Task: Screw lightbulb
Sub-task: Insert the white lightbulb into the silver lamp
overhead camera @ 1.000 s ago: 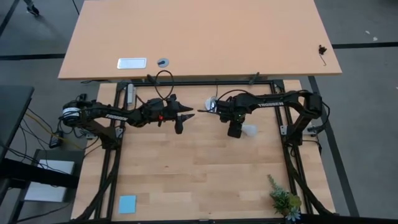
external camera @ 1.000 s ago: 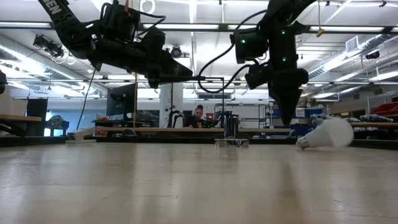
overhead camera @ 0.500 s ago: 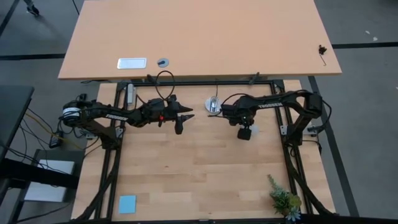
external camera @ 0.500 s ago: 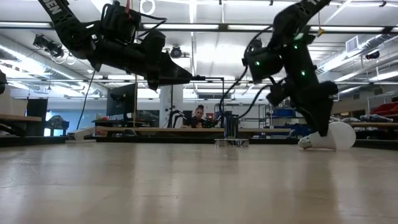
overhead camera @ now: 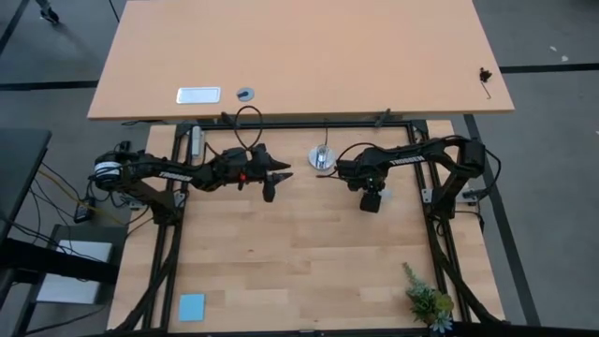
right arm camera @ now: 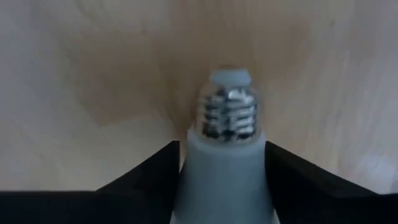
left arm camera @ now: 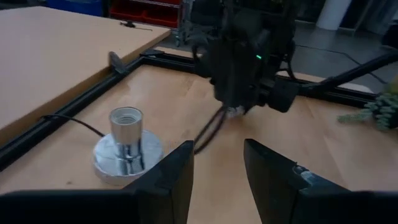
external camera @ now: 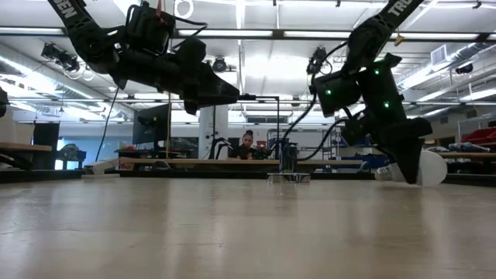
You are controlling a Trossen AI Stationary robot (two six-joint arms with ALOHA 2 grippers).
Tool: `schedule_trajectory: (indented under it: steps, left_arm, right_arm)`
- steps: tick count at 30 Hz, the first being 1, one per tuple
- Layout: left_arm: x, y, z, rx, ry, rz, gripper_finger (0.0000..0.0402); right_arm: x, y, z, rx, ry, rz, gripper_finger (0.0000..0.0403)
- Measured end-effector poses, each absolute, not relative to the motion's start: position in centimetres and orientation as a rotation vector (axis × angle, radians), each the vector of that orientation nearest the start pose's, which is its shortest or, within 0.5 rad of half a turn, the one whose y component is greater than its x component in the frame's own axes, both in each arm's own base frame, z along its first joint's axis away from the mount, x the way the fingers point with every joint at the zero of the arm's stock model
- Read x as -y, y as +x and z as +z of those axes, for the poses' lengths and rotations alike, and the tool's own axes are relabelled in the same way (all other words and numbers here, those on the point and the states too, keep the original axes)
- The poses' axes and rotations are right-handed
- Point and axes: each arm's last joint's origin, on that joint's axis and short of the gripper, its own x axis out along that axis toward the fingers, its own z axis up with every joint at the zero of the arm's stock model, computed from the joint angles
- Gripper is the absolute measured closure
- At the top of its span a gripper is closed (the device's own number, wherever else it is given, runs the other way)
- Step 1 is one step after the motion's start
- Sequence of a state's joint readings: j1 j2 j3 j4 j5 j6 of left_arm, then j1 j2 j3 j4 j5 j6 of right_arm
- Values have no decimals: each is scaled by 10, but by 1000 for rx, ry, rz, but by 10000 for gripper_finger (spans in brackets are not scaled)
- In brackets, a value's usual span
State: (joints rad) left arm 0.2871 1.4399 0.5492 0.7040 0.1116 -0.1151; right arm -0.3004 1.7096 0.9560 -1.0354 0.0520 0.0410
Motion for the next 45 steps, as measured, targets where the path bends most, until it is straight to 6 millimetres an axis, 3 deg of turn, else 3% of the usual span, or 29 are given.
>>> schedule_trajectory:
  steps: [6, 14, 23, 33, 45]
  left_arm:
    - [-76, 272, 192, -173, -208, 149, 254]
    - [-78, 287, 171, -158, -205, 62, 255]
    - [-62, 311, 182, -106, -142, -28, 254]
    - [-48, 332, 198, -159, -221, -21, 231]
    - [-33, 344, 206, -149, -205, -57, 178]
  right_arm:
    - [76, 264, 168, -1693, 277, -241, 202]
    - [63, 301, 220, -1521, 222, -182, 204]
    - [38, 328, 269, -1338, 171, -103, 205]
    - [19, 335, 276, -1290, 130, -54, 205]
    - [16, 340, 278, -1241, 121, -49, 205]
